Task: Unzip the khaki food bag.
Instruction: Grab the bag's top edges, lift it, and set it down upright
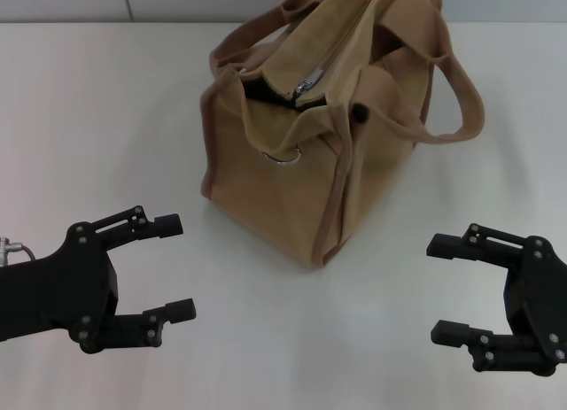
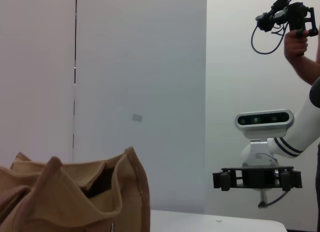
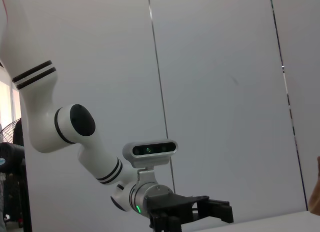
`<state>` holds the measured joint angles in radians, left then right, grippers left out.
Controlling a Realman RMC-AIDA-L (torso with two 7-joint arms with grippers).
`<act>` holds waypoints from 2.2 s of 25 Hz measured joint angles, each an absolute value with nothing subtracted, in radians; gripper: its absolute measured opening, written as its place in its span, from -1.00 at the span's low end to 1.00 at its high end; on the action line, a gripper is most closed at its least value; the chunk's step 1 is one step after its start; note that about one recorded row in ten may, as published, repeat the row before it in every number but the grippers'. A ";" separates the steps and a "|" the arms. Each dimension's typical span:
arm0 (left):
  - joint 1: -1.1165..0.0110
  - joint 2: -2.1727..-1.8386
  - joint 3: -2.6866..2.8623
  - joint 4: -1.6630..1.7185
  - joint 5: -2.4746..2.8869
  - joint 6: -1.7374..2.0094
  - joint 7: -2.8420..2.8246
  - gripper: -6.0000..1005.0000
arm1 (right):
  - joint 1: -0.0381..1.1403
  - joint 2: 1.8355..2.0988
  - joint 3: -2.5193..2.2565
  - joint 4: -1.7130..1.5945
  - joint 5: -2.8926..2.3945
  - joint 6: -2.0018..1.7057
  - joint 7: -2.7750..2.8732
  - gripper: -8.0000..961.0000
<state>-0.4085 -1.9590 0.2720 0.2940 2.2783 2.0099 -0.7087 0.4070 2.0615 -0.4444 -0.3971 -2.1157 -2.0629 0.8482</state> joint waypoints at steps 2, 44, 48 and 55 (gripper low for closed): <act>-0.411 -1.961 0.273 0.294 2.278 2.010 -0.709 0.72 | 0.407 2.062 -0.445 -0.396 -2.116 -2.063 0.848 0.65; -0.575 -2.080 0.104 -0.081 2.121 1.470 -0.687 0.72 | 0.333 2.075 0.263 -0.275 -2.104 -1.752 0.853 0.65; -0.579 -2.080 0.084 -0.087 2.121 1.435 -0.690 0.72 | 0.333 2.075 0.264 -0.273 -2.103 -1.741 0.853 0.65; -0.600 -2.073 -0.001 -0.064 2.122 1.349 -0.710 0.72 | 0.333 2.075 0.264 -0.269 -2.094 -1.730 0.857 0.65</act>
<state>-0.6001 -2.0731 -0.0008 -0.0643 2.1216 1.3485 -0.7098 0.3328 2.0755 0.2645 -0.2687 -2.0936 -1.7297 0.8570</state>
